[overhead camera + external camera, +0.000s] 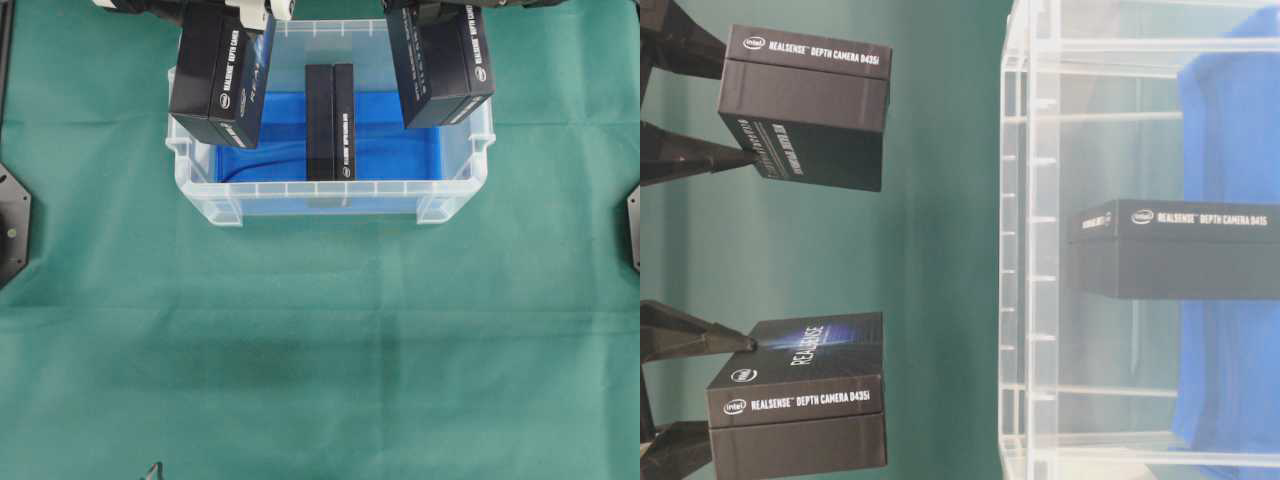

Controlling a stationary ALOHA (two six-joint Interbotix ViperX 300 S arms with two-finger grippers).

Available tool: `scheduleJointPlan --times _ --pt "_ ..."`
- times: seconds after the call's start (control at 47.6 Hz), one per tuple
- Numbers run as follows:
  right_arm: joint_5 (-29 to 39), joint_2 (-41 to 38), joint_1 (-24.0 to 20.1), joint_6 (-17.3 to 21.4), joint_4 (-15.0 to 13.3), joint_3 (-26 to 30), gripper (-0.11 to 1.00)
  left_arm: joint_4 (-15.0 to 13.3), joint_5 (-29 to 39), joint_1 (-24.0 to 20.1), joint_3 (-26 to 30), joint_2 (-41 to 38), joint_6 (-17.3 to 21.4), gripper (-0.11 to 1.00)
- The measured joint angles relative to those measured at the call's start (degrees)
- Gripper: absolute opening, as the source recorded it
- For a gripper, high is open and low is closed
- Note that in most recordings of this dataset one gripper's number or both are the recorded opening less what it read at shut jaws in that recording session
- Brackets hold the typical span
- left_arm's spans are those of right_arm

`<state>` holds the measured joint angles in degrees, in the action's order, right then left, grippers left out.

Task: Take the box out of the case with both arms.
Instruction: 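Lift both gripped black boxes straight up out of the bin, then carry both boxes toward the viewer, in front of the bin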

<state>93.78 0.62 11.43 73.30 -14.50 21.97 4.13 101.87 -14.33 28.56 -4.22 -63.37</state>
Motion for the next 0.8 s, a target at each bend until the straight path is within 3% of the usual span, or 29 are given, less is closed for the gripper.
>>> scheduleJointPlan --times 0.462,0.798 --pt "0.0 -0.35 -0.35 0.62 0.0 0.0 0.65 0.35 -0.09 0.09 -0.09 -0.09 0.26 0.63" --pt "1.49 -0.35 -4.22 4.92 0.09 0.0 0.65 0.44 -0.09 2.72 -0.62 -0.09 -1.85 0.63"
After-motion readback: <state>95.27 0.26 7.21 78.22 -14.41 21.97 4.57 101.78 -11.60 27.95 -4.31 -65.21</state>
